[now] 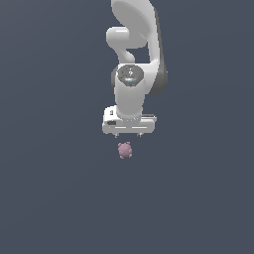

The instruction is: Pick up the object and move it to a goal position.

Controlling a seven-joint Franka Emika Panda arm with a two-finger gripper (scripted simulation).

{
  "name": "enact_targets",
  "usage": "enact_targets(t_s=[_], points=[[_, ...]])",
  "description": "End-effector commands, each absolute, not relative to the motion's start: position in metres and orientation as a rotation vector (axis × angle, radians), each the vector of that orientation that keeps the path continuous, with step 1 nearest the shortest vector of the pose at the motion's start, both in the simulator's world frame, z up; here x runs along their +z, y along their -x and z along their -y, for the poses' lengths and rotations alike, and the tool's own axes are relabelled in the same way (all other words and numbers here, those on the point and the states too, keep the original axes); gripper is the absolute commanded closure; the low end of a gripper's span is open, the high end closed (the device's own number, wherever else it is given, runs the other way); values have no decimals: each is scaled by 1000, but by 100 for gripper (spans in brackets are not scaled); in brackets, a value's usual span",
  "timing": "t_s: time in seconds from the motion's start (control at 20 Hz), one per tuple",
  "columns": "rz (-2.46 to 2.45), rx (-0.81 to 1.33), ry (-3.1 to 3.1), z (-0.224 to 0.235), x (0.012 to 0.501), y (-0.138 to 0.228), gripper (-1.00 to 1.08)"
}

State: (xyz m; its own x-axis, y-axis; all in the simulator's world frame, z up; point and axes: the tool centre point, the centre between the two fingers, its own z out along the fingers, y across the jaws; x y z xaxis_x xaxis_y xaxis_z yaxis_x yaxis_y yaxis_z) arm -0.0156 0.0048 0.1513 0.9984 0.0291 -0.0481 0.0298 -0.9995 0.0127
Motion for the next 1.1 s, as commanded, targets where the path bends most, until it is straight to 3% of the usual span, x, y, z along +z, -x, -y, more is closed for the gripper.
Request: enact_targets(t_s=[0.0,1.05], points=[[-46,-75,-3127,-5,151,16,-92],[-104,-50,-3126,15,134,13,-92]])
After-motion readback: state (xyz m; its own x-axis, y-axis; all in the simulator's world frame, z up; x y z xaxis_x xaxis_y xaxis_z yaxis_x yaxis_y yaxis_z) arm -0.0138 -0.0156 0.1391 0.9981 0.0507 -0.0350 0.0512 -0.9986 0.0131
